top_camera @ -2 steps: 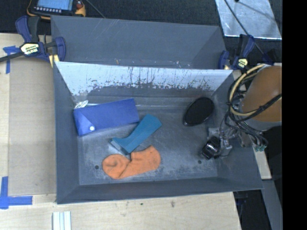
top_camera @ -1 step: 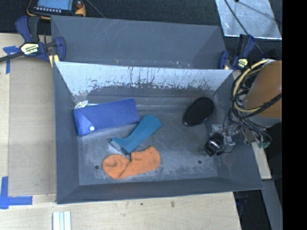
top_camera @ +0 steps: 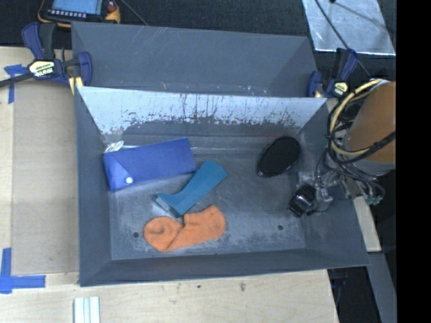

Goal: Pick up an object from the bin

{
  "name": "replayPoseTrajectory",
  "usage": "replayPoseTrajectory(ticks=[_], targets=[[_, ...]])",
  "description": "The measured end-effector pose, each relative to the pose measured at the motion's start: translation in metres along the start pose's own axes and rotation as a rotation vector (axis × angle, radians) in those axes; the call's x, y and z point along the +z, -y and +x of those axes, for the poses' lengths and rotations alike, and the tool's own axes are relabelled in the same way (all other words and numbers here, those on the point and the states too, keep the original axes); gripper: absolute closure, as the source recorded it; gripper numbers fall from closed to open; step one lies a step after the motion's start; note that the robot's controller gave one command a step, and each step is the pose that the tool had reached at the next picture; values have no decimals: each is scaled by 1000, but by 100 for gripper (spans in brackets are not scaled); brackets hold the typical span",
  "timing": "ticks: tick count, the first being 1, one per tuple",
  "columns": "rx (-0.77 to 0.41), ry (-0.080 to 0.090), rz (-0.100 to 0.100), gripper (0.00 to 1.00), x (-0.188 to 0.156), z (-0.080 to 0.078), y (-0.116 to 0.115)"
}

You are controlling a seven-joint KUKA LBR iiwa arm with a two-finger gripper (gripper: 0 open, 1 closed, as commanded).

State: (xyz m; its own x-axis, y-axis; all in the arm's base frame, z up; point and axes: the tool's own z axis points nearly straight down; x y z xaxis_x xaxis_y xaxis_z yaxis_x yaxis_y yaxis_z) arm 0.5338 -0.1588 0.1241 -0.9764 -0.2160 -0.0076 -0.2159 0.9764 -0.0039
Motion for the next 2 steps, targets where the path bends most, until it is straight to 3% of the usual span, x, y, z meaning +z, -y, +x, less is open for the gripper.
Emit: replayPoseTrajectory(ticks=[2], targets=[[-11, -8, -5, 100, -25, 2, -1]])
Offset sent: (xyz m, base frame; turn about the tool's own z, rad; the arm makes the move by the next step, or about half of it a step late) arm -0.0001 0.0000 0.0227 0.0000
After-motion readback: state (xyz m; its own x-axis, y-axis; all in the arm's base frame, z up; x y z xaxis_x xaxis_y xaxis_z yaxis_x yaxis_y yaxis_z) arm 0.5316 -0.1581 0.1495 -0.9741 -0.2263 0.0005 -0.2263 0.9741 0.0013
